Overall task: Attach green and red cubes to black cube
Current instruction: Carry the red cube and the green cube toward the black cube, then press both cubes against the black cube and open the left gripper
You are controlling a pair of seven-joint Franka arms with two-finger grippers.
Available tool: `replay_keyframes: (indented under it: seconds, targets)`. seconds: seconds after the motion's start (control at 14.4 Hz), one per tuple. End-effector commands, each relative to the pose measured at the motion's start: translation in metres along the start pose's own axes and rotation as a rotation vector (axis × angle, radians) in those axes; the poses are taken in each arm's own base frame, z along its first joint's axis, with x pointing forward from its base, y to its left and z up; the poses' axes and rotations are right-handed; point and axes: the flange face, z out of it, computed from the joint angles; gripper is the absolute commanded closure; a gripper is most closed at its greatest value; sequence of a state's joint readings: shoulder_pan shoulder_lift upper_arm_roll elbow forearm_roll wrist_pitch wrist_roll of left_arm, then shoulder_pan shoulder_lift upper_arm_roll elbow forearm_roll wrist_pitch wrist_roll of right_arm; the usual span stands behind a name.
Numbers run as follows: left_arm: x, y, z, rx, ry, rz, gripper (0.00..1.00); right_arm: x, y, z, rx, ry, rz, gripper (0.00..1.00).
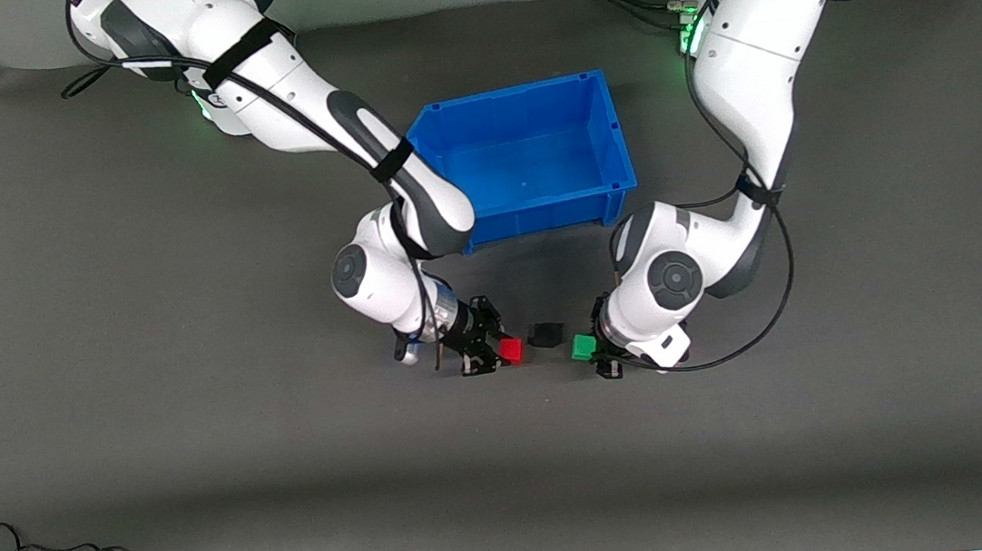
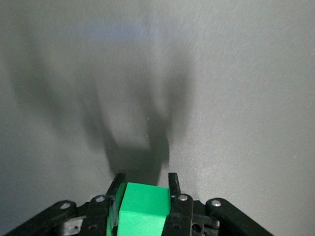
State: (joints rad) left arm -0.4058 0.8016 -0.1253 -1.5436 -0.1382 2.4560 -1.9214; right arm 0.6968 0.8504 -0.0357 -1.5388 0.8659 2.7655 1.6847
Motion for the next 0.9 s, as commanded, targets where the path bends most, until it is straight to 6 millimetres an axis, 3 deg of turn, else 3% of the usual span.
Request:
replay_keyframes:
  seconds: [0.0, 0.35, 0.42, 0.83]
  targets:
    - [-0.009, -0.007, 0.009, -0.008, 0.022, -0.024, 1.0, -0.008, 0.0, 0.006, 0.026, -0.016, 0.035, 0.73]
    - [-0.011, -0.018, 0.014, 0.059, 0.051, -0.026, 1.0, -0.009, 0.011, 0.017, 0.042, -0.008, 0.026, 0.74]
    - [-0.011, -0.019, 0.014, 0.068, 0.055, -0.026, 1.0, -0.009, 0.012, 0.018, 0.043, -0.008, 0.032, 0.78]
    - [-0.021, -0.017, 0.009, 0.045, 0.041, -0.04, 1.0, -0.009, 0.017, 0.023, 0.052, -0.006, 0.035, 0.78]
